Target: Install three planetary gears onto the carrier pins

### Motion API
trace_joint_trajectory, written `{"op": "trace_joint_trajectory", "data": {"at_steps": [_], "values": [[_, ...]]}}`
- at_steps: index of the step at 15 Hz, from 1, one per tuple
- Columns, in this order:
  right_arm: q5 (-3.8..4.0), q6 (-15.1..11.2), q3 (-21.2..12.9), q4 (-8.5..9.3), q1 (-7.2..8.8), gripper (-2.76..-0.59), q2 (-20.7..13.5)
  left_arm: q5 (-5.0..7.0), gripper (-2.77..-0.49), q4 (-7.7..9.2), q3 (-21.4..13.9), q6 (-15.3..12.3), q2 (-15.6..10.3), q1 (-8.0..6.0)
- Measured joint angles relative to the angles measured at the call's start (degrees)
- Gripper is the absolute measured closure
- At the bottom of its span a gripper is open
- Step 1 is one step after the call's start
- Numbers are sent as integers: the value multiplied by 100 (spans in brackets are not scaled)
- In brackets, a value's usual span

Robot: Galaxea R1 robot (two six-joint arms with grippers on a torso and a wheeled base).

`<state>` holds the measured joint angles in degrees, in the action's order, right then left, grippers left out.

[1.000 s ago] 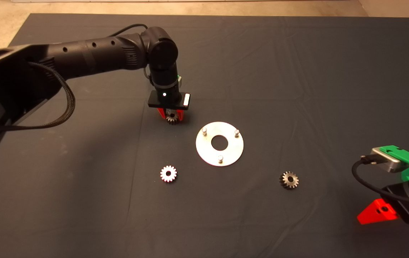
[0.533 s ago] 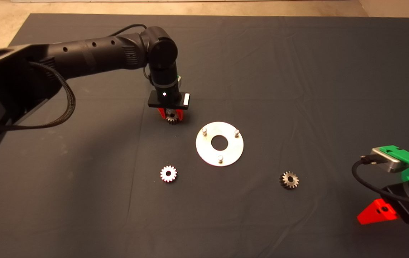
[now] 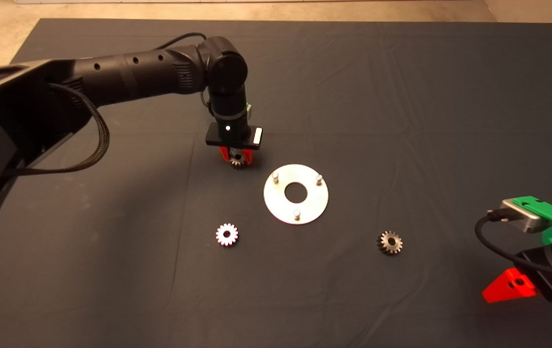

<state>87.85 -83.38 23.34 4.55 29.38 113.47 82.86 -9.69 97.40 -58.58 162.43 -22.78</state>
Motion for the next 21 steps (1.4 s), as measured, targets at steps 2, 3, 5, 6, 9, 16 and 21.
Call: {"op": "trace_joint_trajectory", "data": {"at_steps": [2, 3, 5, 6, 9, 16, 21], "values": [[0, 0, 0, 0, 2, -263, 0, 103, -96, 51, 0, -2, -7, -61], [0, -1, 0, 0, 1, -263, 0, 154, -96, 55, 0, -2, -5, -124], [5, 0, 0, 0, 2, -263, -2, 165, -96, 55, -20, -5, 0, -241], [2, 0, 0, 0, 2, -263, 0, 168, -96, 52, -61, -10, 1, -290], [0, -2, 0, 0, 2, -263, 0, 205, -96, 200, -251, -49, -5, -325], [0, 0, 0, 0, 2, -263, 0, 206, -96, 347, -844, -369, -2, -426], [-1, -1, 0, 2, 2, -263, 0, 217, -95, 353, -979, -480, 31, -455]]}}
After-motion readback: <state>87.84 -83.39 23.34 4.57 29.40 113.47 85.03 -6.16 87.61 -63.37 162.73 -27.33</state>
